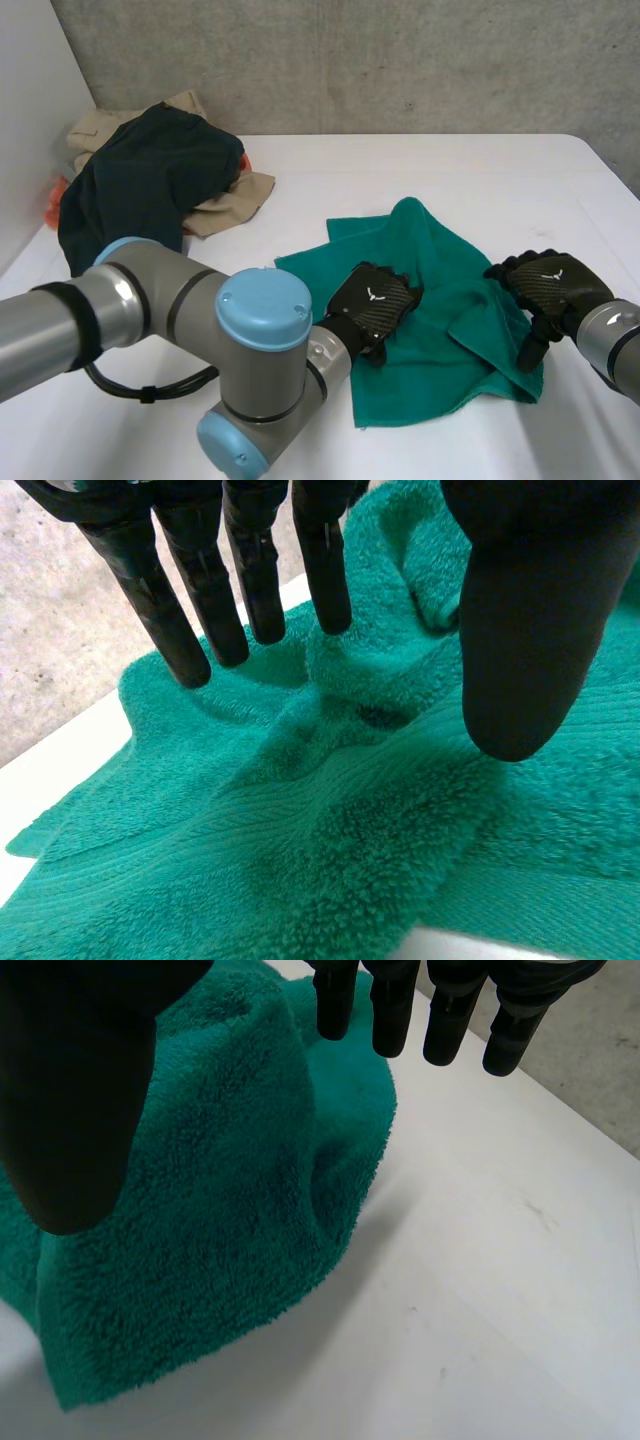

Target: Fold the laundry.

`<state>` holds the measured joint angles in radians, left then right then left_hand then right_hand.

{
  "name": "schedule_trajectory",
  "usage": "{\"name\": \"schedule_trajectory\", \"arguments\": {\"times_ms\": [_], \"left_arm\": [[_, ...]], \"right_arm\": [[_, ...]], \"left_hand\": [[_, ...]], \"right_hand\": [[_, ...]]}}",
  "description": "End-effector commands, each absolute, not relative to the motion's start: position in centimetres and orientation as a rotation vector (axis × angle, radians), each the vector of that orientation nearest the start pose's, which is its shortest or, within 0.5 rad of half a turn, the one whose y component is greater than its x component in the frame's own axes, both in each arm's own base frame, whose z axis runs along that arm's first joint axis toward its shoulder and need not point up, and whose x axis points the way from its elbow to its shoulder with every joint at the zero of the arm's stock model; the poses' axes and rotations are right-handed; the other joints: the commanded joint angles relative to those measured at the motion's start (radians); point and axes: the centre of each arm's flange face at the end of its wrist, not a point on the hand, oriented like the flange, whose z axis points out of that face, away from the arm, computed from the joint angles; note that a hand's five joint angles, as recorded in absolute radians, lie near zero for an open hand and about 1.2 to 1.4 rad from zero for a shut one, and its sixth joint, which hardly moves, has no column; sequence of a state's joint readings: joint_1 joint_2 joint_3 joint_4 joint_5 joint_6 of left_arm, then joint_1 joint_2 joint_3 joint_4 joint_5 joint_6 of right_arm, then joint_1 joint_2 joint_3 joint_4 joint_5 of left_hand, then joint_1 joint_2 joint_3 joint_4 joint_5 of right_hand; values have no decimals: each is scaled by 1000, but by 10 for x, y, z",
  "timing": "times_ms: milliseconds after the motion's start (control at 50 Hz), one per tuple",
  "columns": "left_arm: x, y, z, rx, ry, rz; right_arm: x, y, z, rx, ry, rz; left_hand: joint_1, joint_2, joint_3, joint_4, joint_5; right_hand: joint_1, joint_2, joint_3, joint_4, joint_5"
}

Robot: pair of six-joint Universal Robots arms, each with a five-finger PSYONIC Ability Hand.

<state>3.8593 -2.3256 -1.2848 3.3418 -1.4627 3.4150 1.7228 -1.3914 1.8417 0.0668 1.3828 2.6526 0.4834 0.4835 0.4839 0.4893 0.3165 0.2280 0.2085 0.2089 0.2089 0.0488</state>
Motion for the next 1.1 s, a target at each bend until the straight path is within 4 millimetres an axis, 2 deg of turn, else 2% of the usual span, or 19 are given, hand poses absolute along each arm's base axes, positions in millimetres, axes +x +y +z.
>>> {"name": "schedule_trajectory", "arguments": {"times_ms": [20, 200, 220, 320, 340, 360, 380, 460, 500, 600, 640, 720, 820, 880, 900, 1000, 1040, 1060, 1100], "left_arm": [[-418, -181, 118, 1642, 2386, -2075], [-423, -189, 100, 1682, 2355, -2018], [-423, -189, 99, 1687, 2352, -2010], [-423, -190, 103, 1704, 2304, -2013], [-424, -190, 104, 1708, 2298, -2015], [-423, -189, 104, 1709, 2299, -2013], [-423, -189, 105, 1707, 2295, -2014], [-420, -191, 141, 1629, 2249, -2096], [-413, -192, 178, 1531, 2212, -2179], [-385, -199, 246, 1329, 2111, -2346], [-371, -202, 273, 1252, 2061, -2415], [-352, -205, 297, 1162, 2015, -2471], [-336, -213, 295, 1107, 2031, -2433], [-323, -226, 283, 1064, 2071, -2361], [-320, -230, 280, 1054, 2082, -2343], [-302, -245, 262, 1000, 2140, -2247], [-298, -249, 259, 983, 2150, -2227], [-297, -250, 259, 978, 2151, -2226], [-294, -253, 258, 965, 2154, -2218]], "right_arm": [[189, -249, 170, -968, 2522, -1605], [188, -252, 162, -962, 2544, -1579], [188, -253, 161, -957, 2543, -1583], [190, -254, 161, -948, 2529, -1591], [190, -255, 161, -946, 2529, -1591], [190, -256, 162, -943, 2533, -1594], [189, -257, 162, -939, 2536, -1598], [189, -266, 172, -955, 2519, -1651], [189, -271, 180, -952, 2501, -1696], [192, -280, 252, -930, 2311, -2007], [193, -280, 272, -926, 2255, -2080], [199, -284, 305, -921, 2135, -2210], [217, -283, 325, -968, 1979, -2249], [238, -280, 311, -1045, 1919, -2167], [260, -275, 297, -1117, 1862, -2092], [314, -259, 253, -1269, 1763, -1915], [321, -258, 237, -1306, 1775, -1867], [322, -261, 226, -1326, 1799, -1849], [321, -264, 223, -1321, 1821, -1854]], "left_hand": [[253, 253, 252, 247, 245], [238, 238, 237, 232, 230], [267, 267, 267, 261, 259], [911, 911, 911, 905, 904], [913, 913, 912, 907, 905], [913, 913, 912, 907, 905], [913, 913, 912, 907, 905], [913, 913, 912, 907, 905], [913, 913, 912, 907, 905], [913, 913, 912, 907, 905], [913, 913, 912, 907, 905], [913, 913, 912, 907, 905], [913, 913, 912, 907, 905], [913, 913, 912, 907, 905], [913, 913, 912, 907, 905], [913, 913, 912, 907, 905], [913, 913, 912, 907, 905], [913, 913, 912, 907, 905], [913, 913, 912, 907, 905]], "right_hand": [[-46, -27, -27, -27, -42], [-40, -21, -21, -21, -36], [32, 52, 52, 52, 37], [522, 542, 541, 541, 527], [704, 723, 723, 723, 708], [1060, 1079, 1079, 1079, 1065], [1167, 1187, 1186, 1186, 1172], [1168, 1188, 1187, 1187, 1173], [1168, 1188, 1187, 1187, 1173], [1168, 1188, 1187, 1187, 1173], [1168, 1188, 1187, 1187, 1173], [1168, 1188, 1187, 1187, 1173], [1168, 1188, 1187, 1187, 1173], [1168, 1188, 1187, 1187, 1173], [1168, 1188, 1187, 1187, 1173], [1168, 1188, 1187, 1187, 1173], [720, 739, 739, 739, 725], [148, 167, 167, 167, 152], [-49, -29, -30, -30, -44]]}}
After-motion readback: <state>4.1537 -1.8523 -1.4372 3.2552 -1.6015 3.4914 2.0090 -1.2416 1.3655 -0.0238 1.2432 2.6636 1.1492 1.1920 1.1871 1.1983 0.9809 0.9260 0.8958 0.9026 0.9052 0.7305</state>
